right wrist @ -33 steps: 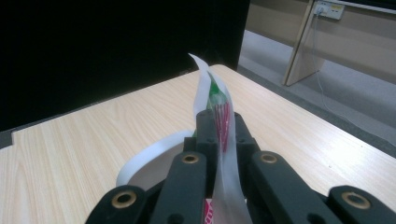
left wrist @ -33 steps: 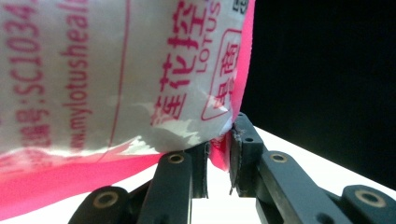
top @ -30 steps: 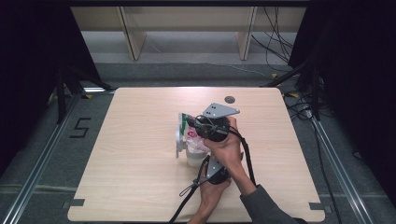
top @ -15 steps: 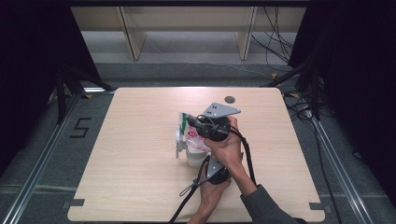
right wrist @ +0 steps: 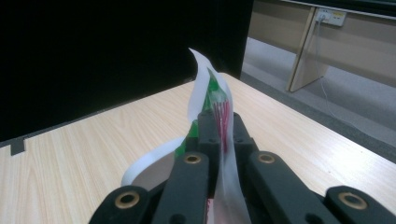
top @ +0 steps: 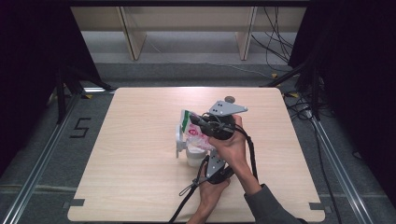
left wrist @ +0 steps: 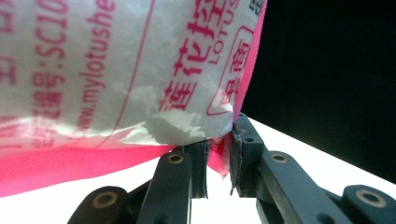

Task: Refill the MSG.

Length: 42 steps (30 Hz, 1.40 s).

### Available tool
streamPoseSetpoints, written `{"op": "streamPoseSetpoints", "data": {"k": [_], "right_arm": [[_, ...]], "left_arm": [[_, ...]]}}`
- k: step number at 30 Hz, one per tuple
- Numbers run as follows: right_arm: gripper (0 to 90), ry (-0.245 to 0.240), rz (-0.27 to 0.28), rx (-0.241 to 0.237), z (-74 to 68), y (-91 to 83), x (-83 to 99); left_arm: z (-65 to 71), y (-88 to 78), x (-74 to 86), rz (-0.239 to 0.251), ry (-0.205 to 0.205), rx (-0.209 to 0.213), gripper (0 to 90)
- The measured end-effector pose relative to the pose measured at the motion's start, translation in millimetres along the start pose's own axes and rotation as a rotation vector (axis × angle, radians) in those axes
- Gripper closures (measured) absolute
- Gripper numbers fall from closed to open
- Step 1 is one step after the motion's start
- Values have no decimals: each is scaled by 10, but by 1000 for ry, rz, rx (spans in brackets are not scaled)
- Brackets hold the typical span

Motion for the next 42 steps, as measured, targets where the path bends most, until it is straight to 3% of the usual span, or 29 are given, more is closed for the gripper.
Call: {"op": "streamPoseSetpoints", "data": {"k": [3,5,6,7,8,10,11,12,14,16,19,20,25,27,28,32,35,36,37,41,42], "right_arm": [[889,-26,12,-19,31,-22,-10],[890,-14,20,-15,30,-47,-14],[891,14,11,-10,11,-70,-14],[891,-16,29,-25,32,-64,-20],[891,-13,22,-22,32,-85,-22],[892,-20,31,-27,43,-98,-26],[892,-23,42,-19,44,-103,-26],[892,-26,40,-26,48,-111,-27],[893,-4,36,-40,40,-133,-26],[893,18,44,-39,41,-167,-28],[894,-8,75,-55,79,-195,-28],[894,18,64,-61,68,-220,-26],[896,-1,90,-64,113,-306,-31],[896,22,87,-76,107,-351,-23],[896,0,98,-75,130,-357,-24],[898,32,109,-105,141,-428,1],[899,14,113,-99,149,-479,19],[900,47,118,-112,136,-493,31],[900,32,128,-121,152,-512,38],[900,56,132,-106,144,-592,52],[900,42,141,-105,163,-601,52]], "left_arm": [[-1,-3,2,-3,1,0,784],[-6,-7,1,-1,10,-5,784],[-9,-11,1,0,16,-8,783],[-8,-11,0,4,13,-11,782],[-42,-31,-10,8,56,-60,781],[-40,-38,-7,8,59,-62,780],[-39,-39,-3,9,59,-63,779],[-9,-21,1,39,7,-63,777],[-18,-26,5,36,-2,-65,772],[-32,-35,13,27,13,-66,770],[-37,-38,21,21,12,-69,766],[-31,-38,23,25,8,-72,764],[-22,-61,26,13,10,-80,761],[-24,-58,37,19,10,-76,759],[-25,-60,39,15,10,-77,758],[-35,-68,49,-2,29,-79,754],[-37,-71,58,-14,31,-80,752],[-33,-65,62,-12,28,-81,751],[-35,-63,64,-14,27,-77,751],[-32,-72,68,-24,28,-70,751],[-32,-77,68,-23,30,-70,750]]}}
Point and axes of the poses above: each handheld gripper's, and its own axes: y roughly forward along the jaws, x roughly out of its underside, z roughly to its right, the point moved 1 cm from there along y, roughly forward along the jaws, and after that the axes turned 9 degrees about -x, right-handed, at the moved point
